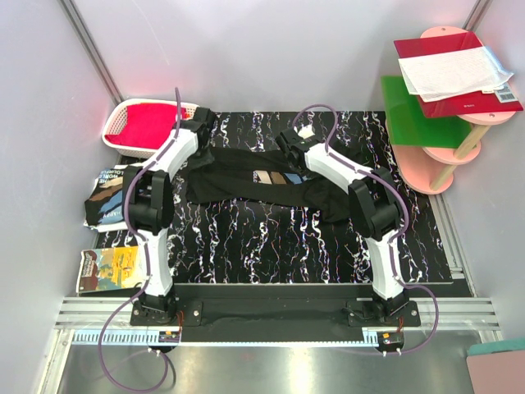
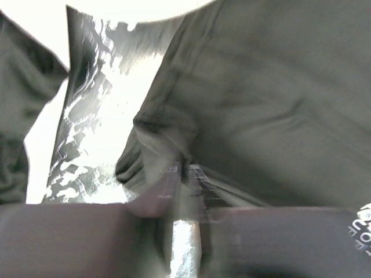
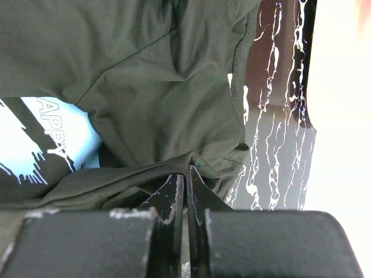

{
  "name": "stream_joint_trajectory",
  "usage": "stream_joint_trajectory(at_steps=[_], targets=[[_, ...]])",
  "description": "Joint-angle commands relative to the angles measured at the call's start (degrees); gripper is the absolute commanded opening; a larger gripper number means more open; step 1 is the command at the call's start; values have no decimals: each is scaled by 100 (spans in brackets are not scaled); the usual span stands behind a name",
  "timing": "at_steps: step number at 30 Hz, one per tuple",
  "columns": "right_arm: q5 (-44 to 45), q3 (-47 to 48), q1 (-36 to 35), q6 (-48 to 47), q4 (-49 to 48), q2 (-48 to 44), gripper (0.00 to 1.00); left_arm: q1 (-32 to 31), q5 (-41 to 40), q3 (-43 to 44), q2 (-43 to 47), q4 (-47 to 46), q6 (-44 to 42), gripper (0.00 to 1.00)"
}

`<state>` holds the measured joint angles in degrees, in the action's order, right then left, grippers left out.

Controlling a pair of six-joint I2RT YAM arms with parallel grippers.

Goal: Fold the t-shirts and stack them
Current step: Fold the other side of the tshirt into a rectangle

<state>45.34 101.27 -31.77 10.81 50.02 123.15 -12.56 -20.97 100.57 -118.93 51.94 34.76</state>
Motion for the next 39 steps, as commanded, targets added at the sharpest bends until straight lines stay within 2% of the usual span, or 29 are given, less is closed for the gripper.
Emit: stream_joint_trajectory(at_steps=[1, 2, 8, 13, 17, 18, 20, 21, 22, 30, 34, 39], targets=[[177, 270, 66, -17, -159, 86, 2, 69, 181, 586, -534, -19, -84, 95], [203, 279, 66, -35, -159, 95, 2, 69, 181, 499, -517, 35, -40, 99], [492, 331, 83, -175, -185, -19, 2, -177, 295, -967, 756, -641, 48, 99], [844, 787, 206, -508, -361, 121, 2, -379, 453, -1110, 1153, -668, -92, 99], [1529, 1429, 416, -852, -581, 699, 4, -441, 506, -1136, 1189, -650, -171, 99], [1565, 1569, 452, -905, -581, 806, 14, -449, 524, -1145, 1162, -642, -189, 99], [1723, 1808, 479, -1028, -572, 982, 62, -467, 524, -1206, 1127, -624, -207, 99], [1784, 1808, 479, -1054, -581, 991, 89, -484, 515, -1242, 1118, -615, -224, 99], [1846, 1739, 487, -1020, -572, 965, 99, -485, 515, -1312, 1109, -624, -233, 99], [652, 299, 312, -300, -660, -431, 100, -599, 480, -1655, 1100, -642, -181, 99], [-120, -2, 268, -228, -730, -1055, 96, -669, 497, -1690, 1100, -650, -172, 99], [-246, -230, 84, -237, -836, -1443, 95, -748, 480, -1725, 1118, -642, -154, 99]])
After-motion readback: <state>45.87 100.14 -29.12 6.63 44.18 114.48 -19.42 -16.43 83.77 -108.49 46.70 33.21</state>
